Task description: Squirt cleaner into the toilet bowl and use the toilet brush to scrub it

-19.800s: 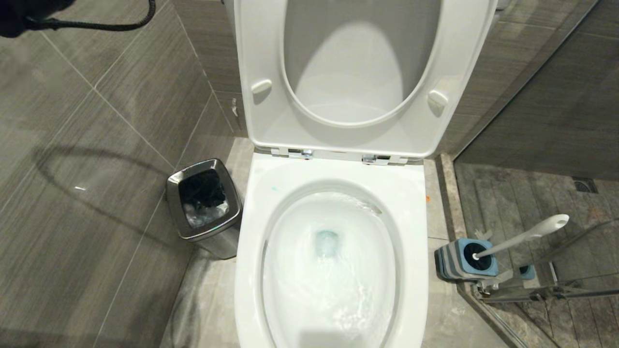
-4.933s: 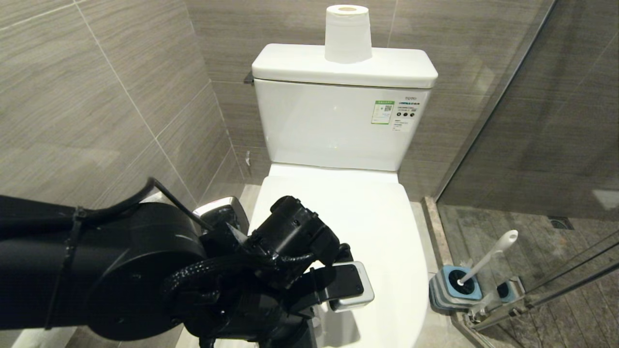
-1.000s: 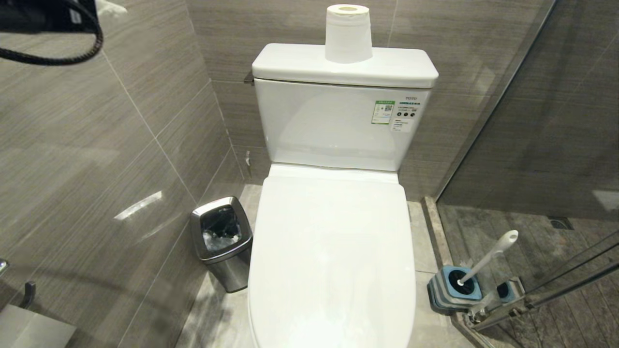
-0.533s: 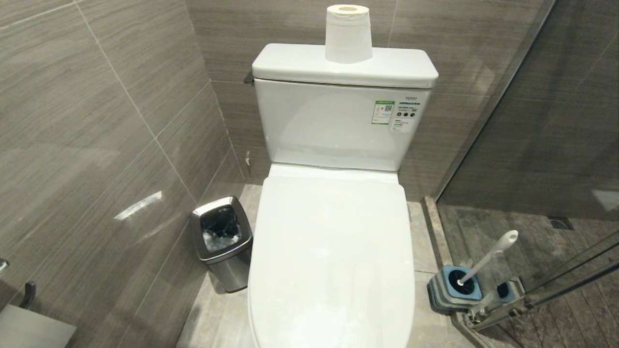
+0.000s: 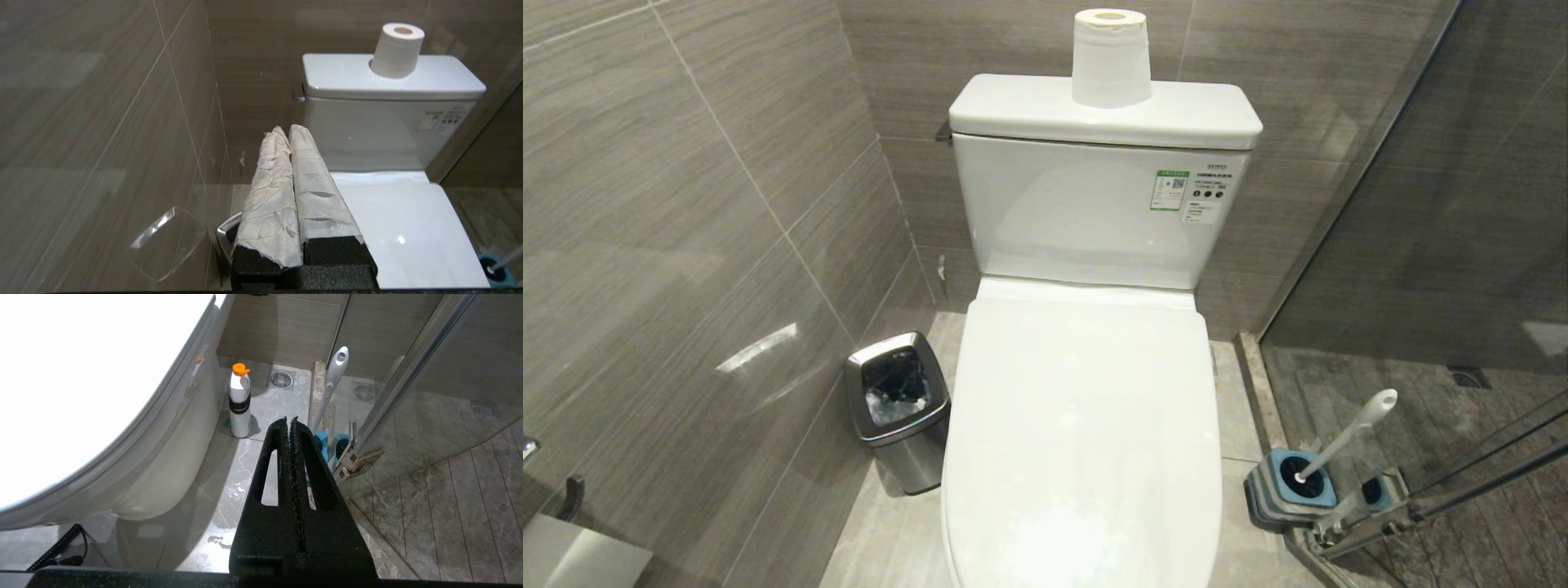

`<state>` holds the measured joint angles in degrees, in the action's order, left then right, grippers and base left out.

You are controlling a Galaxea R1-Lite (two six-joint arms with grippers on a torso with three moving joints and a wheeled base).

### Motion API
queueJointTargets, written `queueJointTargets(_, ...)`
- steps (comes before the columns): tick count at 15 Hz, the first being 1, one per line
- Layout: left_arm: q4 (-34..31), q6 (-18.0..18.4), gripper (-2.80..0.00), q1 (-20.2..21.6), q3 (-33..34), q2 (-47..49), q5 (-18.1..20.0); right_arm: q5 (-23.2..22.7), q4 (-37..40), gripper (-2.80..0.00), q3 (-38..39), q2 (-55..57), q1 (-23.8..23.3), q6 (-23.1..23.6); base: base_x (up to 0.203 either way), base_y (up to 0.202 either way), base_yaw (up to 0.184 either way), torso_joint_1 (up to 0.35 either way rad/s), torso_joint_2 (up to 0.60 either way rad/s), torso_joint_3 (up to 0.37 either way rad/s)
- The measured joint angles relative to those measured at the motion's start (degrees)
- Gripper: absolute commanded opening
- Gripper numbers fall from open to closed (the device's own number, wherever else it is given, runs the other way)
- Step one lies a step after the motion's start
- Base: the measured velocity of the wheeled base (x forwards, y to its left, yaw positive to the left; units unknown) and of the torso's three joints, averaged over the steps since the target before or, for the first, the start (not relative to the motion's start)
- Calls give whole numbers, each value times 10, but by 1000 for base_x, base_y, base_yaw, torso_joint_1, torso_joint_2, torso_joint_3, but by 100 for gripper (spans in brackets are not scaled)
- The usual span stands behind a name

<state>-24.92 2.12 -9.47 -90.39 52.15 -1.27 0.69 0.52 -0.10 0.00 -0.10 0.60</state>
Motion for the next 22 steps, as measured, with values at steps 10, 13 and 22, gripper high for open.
queueJointTargets(10,-9,-7,-280,100,362,-307,60,0,0,-280,0,0,0,0,0,0,0,0,0,0)
queueJointTargets(13,-1,6,-280,107,465,-380,51,0,0,-280,0,0,0,0,0,0,0,0,0,0)
queueJointTargets(22,278,61,-280,100,828,-516,-4,0,0,-280,0,0,0,0,0,0,0,0,0,0)
